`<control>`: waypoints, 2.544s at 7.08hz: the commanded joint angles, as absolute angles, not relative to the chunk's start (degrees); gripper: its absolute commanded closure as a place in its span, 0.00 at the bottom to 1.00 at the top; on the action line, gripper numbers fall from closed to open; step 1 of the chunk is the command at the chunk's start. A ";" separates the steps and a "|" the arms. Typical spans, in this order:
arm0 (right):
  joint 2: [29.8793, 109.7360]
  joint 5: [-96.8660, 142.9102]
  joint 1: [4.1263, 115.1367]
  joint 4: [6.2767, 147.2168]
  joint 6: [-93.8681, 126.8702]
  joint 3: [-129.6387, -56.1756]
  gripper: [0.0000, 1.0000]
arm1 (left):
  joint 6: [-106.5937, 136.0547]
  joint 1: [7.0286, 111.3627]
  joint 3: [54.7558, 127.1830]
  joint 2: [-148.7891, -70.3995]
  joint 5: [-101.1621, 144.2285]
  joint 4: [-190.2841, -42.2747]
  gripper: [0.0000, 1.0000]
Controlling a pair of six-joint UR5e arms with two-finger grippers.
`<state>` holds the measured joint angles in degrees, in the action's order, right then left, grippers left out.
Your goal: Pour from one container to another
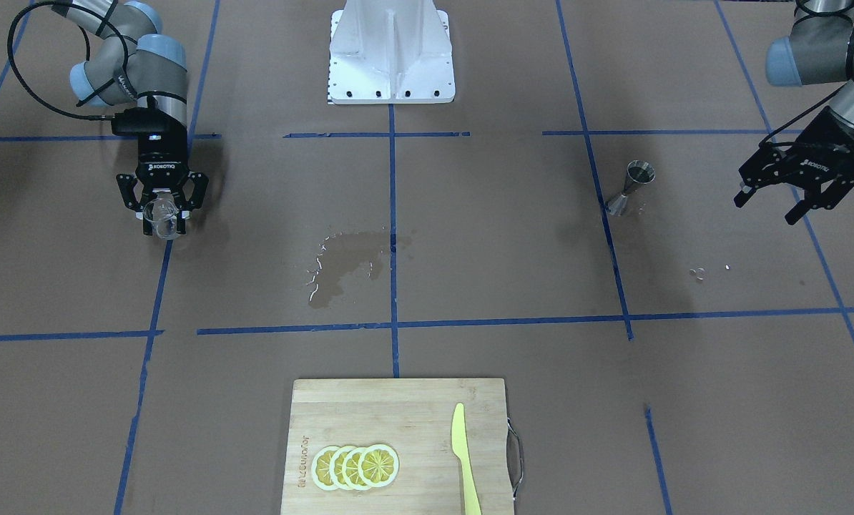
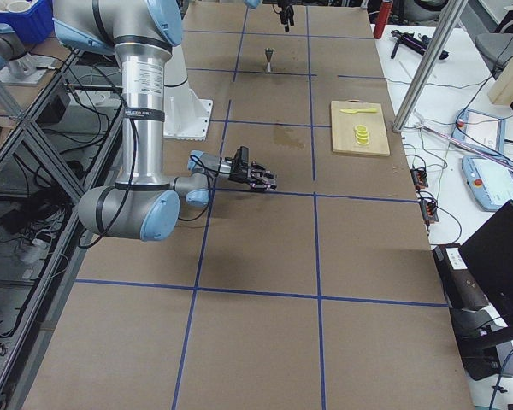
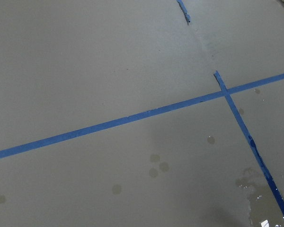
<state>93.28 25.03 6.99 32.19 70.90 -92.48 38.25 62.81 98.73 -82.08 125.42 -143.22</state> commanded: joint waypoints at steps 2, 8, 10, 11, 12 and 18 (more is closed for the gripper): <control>94.74 23.91 5.63 26.73 71.46 -89.92 0.84 | 38.50 62.84 98.88 -82.35 125.07 -142.91 0.00; 95.89 23.11 4.13 23.82 71.46 -88.07 0.48 | 38.67 62.84 99.05 -82.44 124.89 -142.91 0.00; 95.89 23.29 3.52 21.19 71.46 -87.98 0.23 | 38.67 62.84 99.05 -82.44 124.80 -142.91 0.00; 95.89 23.29 3.43 21.18 71.46 -87.89 0.08 | 38.67 62.93 99.05 -82.35 124.72 -142.91 0.00; 95.89 23.29 3.25 21.18 71.37 -87.89 0.00 | 38.67 62.93 99.05 -82.35 124.72 -142.91 0.00; 103.87 32.77 3.16 21.01 70.49 -96.93 0.00 | 38.58 62.84 98.44 -82.44 124.72 -142.82 0.00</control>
